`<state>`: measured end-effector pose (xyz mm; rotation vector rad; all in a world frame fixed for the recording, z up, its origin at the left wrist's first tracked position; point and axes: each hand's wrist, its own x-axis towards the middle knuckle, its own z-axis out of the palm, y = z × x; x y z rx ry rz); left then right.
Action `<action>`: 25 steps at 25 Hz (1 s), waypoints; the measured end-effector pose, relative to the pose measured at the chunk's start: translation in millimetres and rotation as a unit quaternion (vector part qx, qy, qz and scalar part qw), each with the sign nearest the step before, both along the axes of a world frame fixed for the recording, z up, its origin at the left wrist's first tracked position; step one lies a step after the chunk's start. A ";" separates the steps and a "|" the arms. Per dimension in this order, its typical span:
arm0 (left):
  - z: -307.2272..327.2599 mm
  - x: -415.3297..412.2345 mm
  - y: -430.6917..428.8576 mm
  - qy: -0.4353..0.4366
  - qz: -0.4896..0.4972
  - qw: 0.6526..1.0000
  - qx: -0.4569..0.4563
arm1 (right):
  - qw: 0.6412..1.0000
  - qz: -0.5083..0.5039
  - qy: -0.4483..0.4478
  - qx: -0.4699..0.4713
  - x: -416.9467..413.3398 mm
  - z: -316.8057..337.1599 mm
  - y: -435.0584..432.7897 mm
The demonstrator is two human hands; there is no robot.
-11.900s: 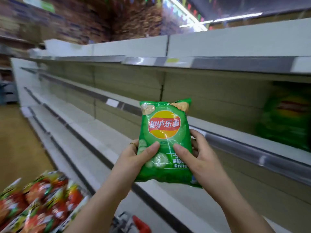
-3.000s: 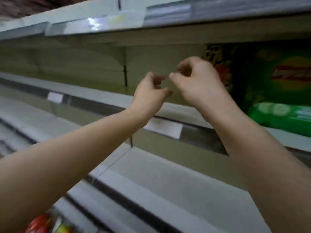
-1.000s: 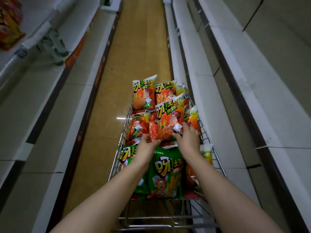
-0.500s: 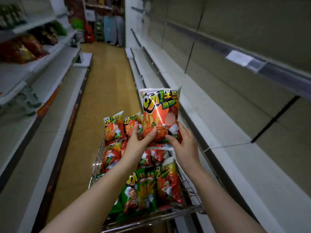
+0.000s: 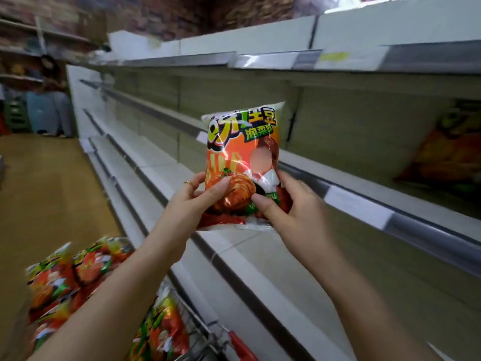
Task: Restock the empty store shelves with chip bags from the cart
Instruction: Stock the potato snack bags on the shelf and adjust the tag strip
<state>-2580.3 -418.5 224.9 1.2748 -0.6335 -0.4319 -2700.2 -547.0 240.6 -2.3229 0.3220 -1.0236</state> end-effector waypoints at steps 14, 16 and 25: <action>105.9 -73.0 -208.5 -0.192 -0.300 0.928 0.111 | 0.891 -0.424 0.160 -0.023 -130.6 86.1 -98.9; 107.1 -74.2 -236.2 -0.196 -0.320 0.918 0.131 | 0.873 -0.448 0.192 -0.003 -128.9 91.3 -116.1; 87.0 -76.8 -309.8 -0.227 -0.347 0.900 0.133 | 0.807 -0.469 0.358 0.001 -114.6 82.4 -168.3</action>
